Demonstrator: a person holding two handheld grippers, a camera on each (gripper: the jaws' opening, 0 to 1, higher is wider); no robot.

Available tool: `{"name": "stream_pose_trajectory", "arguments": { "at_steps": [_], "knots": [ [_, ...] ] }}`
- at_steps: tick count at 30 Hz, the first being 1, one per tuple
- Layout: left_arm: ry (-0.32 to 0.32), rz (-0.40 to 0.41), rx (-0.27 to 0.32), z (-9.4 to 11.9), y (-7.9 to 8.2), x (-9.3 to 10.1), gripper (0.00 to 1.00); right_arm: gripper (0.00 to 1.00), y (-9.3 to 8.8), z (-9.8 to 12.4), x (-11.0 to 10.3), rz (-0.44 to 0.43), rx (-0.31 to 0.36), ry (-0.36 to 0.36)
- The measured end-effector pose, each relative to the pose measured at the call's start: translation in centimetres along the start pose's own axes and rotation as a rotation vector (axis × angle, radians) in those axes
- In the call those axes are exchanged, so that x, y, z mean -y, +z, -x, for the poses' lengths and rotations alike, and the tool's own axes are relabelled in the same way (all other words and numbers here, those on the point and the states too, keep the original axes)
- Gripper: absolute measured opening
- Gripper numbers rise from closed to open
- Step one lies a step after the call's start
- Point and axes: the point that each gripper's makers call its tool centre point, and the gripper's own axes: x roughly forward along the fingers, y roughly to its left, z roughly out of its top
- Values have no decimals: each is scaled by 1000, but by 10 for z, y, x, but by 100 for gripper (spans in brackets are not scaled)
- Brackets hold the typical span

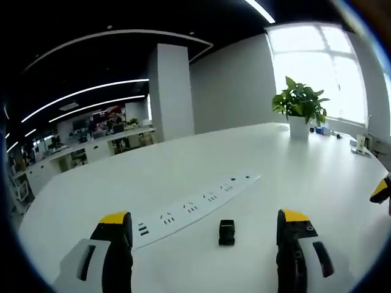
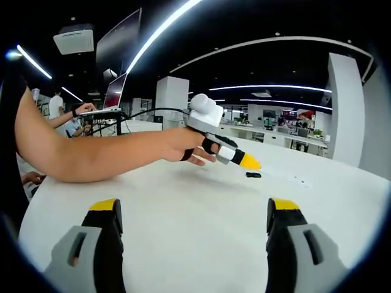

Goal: Snap the two parts of the plastic buckle together until the buckle closes and remains connected.

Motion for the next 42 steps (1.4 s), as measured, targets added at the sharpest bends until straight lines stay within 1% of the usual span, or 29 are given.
{"name": "stream_pose_trajectory", "arguments": {
  "at_steps": [4,6,8,9,10,11,12,17,18,26,27,29,34,35,36,38,39,40,42],
  "knots": [
    [16,-4,-10,6,-4,-5,100,100,0,0,2,1,2,-8],
    [14,-2,-3,11,-5,-3,100,100,1,1,3,2,3,-16],
    [11,-21,-3,16,-6,-1,100,100,0,1,4,-1,-1,-21],
    [6,-28,-6,19,-7,1,100,100,0,1,4,-4,1,-23],
    [-7,-26,11,22,-6,4,100,100,0,1,4,-6,3,-23],
    [-23,-19,9,25,-7,8,100,100,1,1,4,-7,5,-24],
    [-39,-20,-5,26,-10,11,100,100,1,1,5,-6,7,-26],
    [-24,-41,11,39,-14,14,100,100,2,2,5,2,9,-31],
    [-8,-51,17,42,-14,12,100,100,3,2,5,3,13,-31],
    [-12,-50,10,55,-21,18,100,100,3,2,6,11,11,-38],
    [-17,-46,11,56,-21,18,100,100,2,2,7,12,10,-39],
    [-28,-21,42,60,-17,22,100,100,2,2,7,12,11,-40],
    [-56,-6,61,68,-13,31,99,100,2,2,7,15,8,-40],
    [-71,17,57,70,-14,34,99,100,2,2,7,15,8,-40],
    [-76,21,58,72,-15,34,95,100,2,2,7,15,7,-39],
    [-82,8,58,76,-16,36,91,100,1,1,7,16,5,-40],
    [-79,3,58,78,-17,36,92,100,0,1,8,15,3,-40],
    [-62,-13,61,81,-17,33,94,100,0,1,8,15,2,-40],
    [-58,-22,61,86,-18,32,96,100,0,1,8,15,2,-45]
  ]
}}
